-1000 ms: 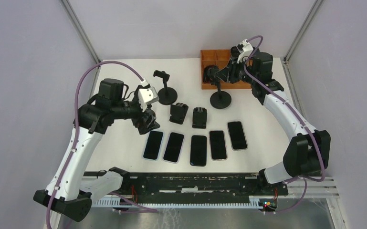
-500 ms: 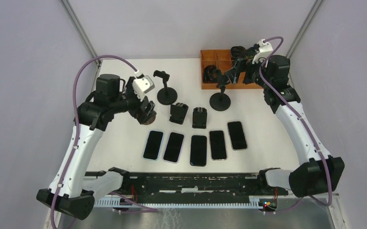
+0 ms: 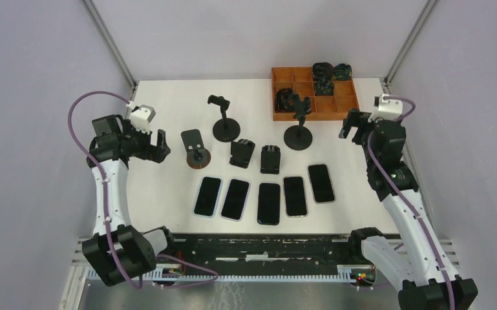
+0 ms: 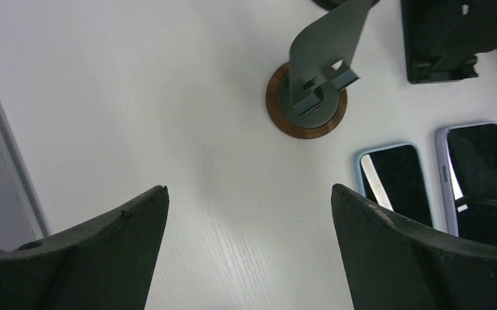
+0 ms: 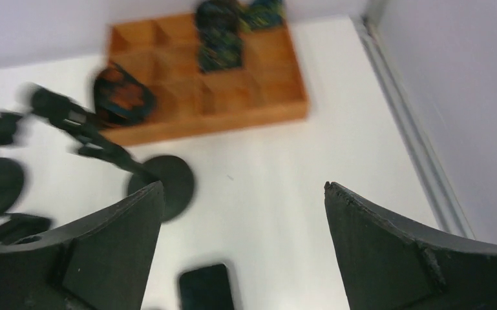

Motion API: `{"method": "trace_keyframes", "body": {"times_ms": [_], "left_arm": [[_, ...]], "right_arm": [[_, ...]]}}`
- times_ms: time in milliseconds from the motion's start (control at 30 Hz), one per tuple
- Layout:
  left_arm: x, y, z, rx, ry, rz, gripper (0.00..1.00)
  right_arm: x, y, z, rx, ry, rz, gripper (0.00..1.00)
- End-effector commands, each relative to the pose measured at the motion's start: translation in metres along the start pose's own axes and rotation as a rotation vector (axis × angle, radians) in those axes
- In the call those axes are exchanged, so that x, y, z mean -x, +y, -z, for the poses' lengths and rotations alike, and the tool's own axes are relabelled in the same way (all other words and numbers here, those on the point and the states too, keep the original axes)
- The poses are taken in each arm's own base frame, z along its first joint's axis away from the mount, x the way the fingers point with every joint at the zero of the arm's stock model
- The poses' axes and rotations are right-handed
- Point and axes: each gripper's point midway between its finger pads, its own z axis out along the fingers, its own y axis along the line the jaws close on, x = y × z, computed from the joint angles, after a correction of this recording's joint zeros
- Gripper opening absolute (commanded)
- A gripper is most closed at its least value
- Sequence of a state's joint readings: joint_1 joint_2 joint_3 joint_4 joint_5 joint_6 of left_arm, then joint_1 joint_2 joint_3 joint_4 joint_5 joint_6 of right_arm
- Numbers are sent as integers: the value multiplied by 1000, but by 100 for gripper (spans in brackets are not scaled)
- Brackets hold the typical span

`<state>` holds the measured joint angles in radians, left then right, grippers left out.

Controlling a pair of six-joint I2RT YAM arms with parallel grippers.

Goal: Remove the phone from the phone stand

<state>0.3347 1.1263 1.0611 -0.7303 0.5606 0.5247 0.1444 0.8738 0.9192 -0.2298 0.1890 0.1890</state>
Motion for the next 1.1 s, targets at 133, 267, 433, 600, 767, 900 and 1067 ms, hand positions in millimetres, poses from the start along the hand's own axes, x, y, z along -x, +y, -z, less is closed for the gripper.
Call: {"method": "trace_keyframes", "body": {"times_ms": [133, 267, 433, 600, 767, 900, 1067], "left_arm": [[-41, 32, -49, 49, -68, 106, 100], [-54, 20, -70, 29, -133, 154, 100], [-51, 0, -100, 15, -202, 135, 100], [-44, -7, -121, 0, -262, 145, 100], [-35, -4, -133, 8, -344, 159, 100], [-27, -1, -137, 29, -421, 150, 100], [-29, -7, -129, 69, -551, 125, 100]], "right_arm": [[-121, -95, 14, -443, -39, 45, 98], [-164, -111, 20, -496, -69, 62, 98], [-195, -129, 24, -585, -79, 80, 98], [-209, -138, 29, -634, -89, 96, 98], [-207, -139, 29, -635, -128, 103, 98], [-207, -132, 21, -586, -132, 119, 98], [-210, -130, 27, -549, -149, 150, 98]]}}
